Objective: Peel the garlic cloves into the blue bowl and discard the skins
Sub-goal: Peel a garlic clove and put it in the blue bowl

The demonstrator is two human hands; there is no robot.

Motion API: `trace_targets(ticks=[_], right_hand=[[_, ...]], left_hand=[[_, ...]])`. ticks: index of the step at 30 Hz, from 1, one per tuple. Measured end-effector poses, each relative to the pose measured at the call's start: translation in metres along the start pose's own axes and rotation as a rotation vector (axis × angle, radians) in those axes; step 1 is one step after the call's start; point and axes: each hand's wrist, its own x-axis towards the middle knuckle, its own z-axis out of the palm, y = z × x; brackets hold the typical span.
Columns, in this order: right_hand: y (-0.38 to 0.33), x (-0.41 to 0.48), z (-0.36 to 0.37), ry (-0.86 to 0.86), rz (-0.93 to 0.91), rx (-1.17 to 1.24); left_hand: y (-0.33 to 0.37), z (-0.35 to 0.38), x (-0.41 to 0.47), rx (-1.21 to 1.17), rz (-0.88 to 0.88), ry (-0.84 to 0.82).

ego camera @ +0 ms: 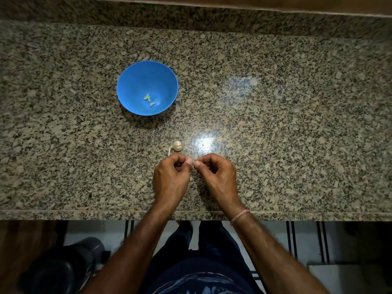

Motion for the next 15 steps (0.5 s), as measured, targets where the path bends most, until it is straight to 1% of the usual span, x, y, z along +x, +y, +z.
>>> trace_targets(ticks=[1, 2, 5, 6, 8, 10, 11, 14, 15], right_hand=[[-0.0004, -0.0004, -0.0010, 0.005, -0.035, -0.036], [-0.0006, -0.0005, -0.0020, 0.005, -0.076, -0.073], [0.0004, -0.0004, -0.0046, -0.011, -0.198, -0.175], [0.0007, -0.0001, -0.0051, -0.013, -0.223, -0.193], [0.0016, 0.0003, -0.0057, -0.016, -0.226, -0.181], [0.0021, 0.0002, -0.0055, -0.019, -0.159, -0.096], [0.0020, -0.0002, -0.0054, -0.020, -0.116, -0.045], [0.0018, -0.0015, -0.0047, -0.016, -0.056, 0.039], [0.0018, -0.0016, -0.0043, -0.015, -0.053, 0.041]], left_hand=[[-0.0002, -0.0001, 0.0009, -0.007, -0.016, -0.020], [-0.0002, 0.0001, 0.0023, -0.063, -0.052, -0.053], [0.0022, 0.0007, 0.0053, -0.391, -0.279, -0.192], [0.0032, -0.0001, 0.0050, -0.437, -0.332, -0.231], [0.0024, -0.0007, 0.0053, -0.453, -0.372, -0.269], [0.0017, -0.0005, 0.0052, -0.436, -0.349, -0.257], [0.0015, 0.0002, 0.0045, -0.395, -0.307, -0.228], [0.0048, 0.0029, 0.0012, -0.087, -0.096, -0.090], [0.0078, 0.0029, -0.0011, -0.017, -0.054, -0.051]])
